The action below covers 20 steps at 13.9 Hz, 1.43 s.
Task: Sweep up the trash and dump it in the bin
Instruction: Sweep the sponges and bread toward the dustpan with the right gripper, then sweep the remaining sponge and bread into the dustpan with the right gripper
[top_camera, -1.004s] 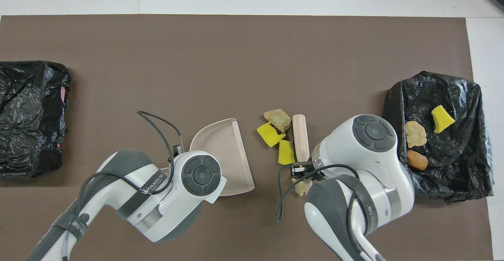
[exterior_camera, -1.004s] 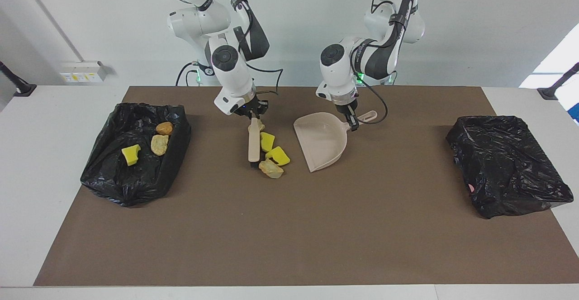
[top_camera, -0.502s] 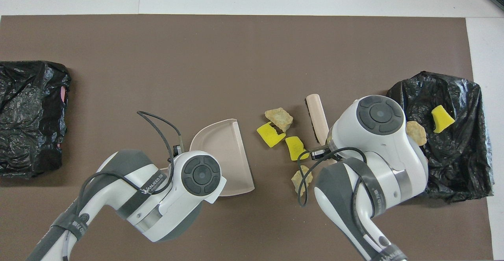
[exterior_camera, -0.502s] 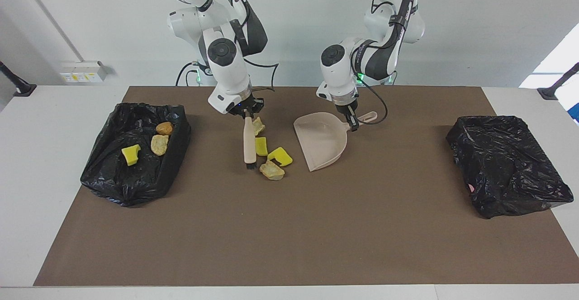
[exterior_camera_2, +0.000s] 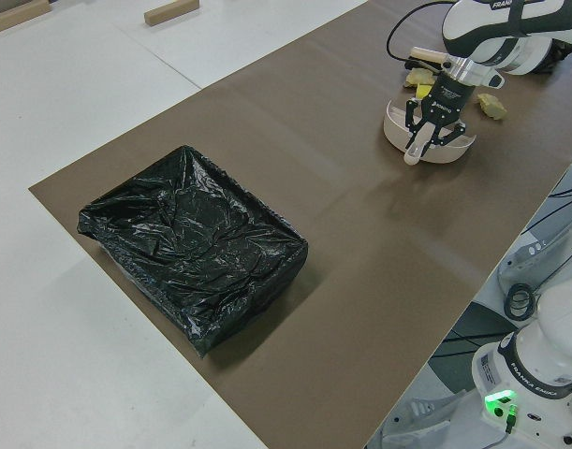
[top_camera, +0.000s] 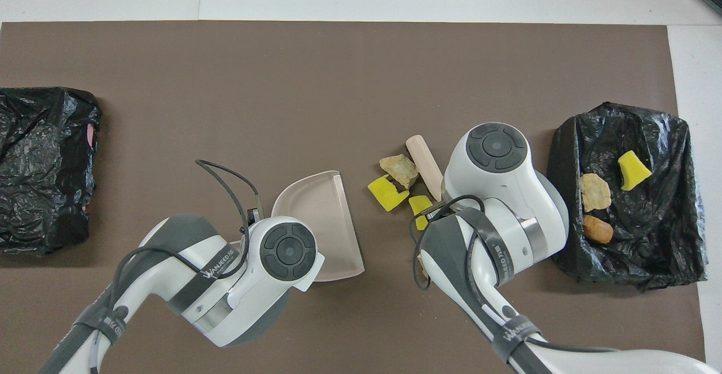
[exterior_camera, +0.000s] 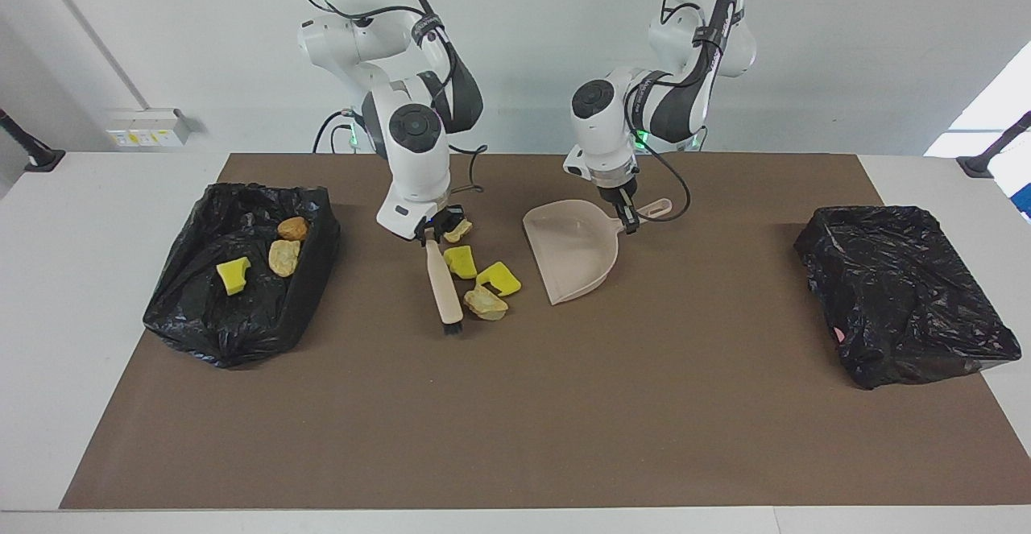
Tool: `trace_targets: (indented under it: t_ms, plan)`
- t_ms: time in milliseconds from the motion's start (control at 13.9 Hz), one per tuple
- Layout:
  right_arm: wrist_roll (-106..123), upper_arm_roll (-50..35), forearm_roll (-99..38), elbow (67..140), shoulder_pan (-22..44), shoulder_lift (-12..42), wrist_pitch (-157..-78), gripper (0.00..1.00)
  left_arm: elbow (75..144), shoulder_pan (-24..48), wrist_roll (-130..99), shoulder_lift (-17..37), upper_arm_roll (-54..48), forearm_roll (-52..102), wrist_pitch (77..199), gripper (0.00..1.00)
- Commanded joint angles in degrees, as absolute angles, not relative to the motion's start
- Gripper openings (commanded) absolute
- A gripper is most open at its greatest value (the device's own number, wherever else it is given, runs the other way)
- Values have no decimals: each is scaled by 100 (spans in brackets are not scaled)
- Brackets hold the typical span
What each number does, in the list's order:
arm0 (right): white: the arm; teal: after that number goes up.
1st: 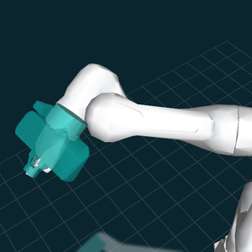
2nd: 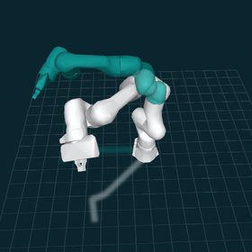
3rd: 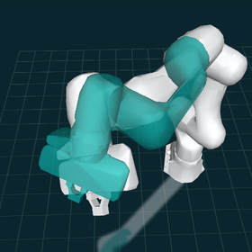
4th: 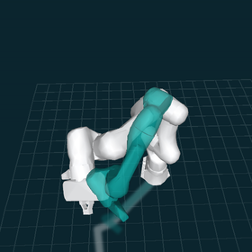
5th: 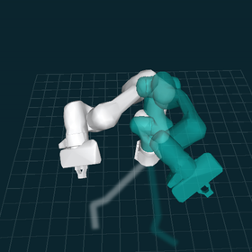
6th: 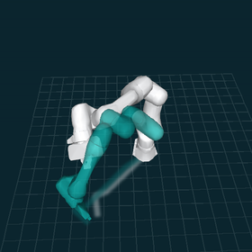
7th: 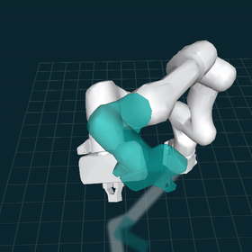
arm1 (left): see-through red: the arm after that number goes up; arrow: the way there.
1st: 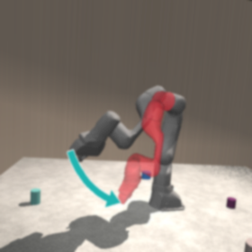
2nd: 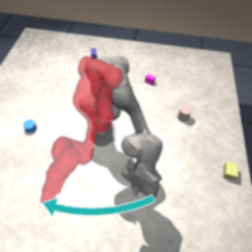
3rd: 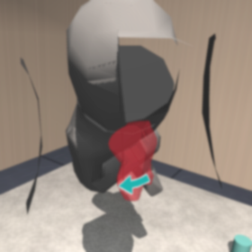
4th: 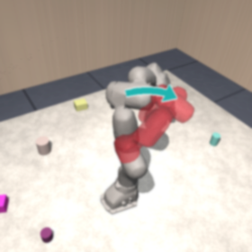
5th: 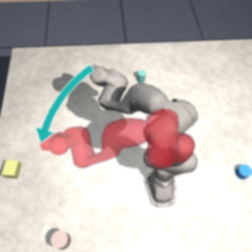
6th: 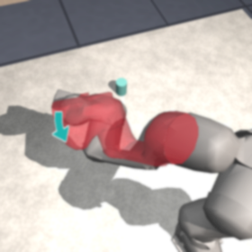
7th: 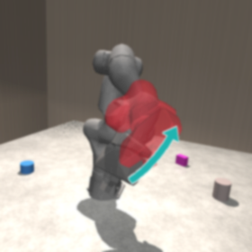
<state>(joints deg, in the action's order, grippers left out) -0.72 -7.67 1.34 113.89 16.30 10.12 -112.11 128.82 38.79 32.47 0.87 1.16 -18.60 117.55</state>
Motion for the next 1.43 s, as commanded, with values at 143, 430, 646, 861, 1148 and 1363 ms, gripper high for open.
trace_targets:
  t_ms: [143,430,646,861,1148,1363]
  plan:
    - [149,-800,-1009,11856,2117,844,-11654,0,13096,3973,2927,-79,176,-1960,11751,0]
    - [596,-817,-2632,11874,2250,800,-11628,0,13096,3973,2918,-79,176,-1960,11751,0]
    - [633,-809,-3251,11795,2224,774,-11584,0,13096,3946,2918,-79,167,-1960,11768,0]
    - [536,-747,-3130,11751,1962,519,-11129,0,13096,3937,2918,-79,167,-1960,11777,0]
    - [222,-747,-2394,11777,1389,45,-10276,0,13096,3946,2927,-79,167,-1969,11760,0]
    - [-657,-747,-1803,11856,1318,-149,-9888,0,13087,3973,2935,-79,167,-2214,11760,0]
